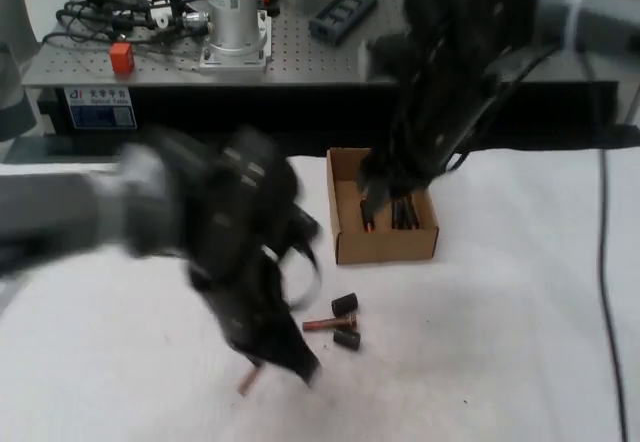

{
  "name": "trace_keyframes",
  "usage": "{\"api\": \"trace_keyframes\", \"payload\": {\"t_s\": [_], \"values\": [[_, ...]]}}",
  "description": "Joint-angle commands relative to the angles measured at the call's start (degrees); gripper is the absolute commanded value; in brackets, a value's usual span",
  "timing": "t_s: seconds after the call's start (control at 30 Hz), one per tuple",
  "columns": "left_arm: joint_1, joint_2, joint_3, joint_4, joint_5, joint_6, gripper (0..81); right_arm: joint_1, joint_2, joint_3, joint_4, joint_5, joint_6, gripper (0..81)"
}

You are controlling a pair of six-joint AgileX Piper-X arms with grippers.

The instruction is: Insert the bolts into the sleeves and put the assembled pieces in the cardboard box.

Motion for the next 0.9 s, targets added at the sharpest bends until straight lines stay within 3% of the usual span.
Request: {"api": "trace_keyframes", "payload": {"t_s": [0.0,0.33,0.87], "values": [[4.33,-11.7,5.33,-4.57,-0.28,-3.08,0.7,4.7,4.65,0.24,3.33,2.35,-6.18,32.9],[9.57,-29.03,9.68,-9.59,-0.3,-6.8,0.7,12.57,12.83,0.24,7.3,6.8,-10.03,32.9],[13.9,-35.24,9.68,-7.77,-0.3,-6.79,0.7,14.01,15.74,0.58,10.92,8.16,-10.39,32.9]]}}
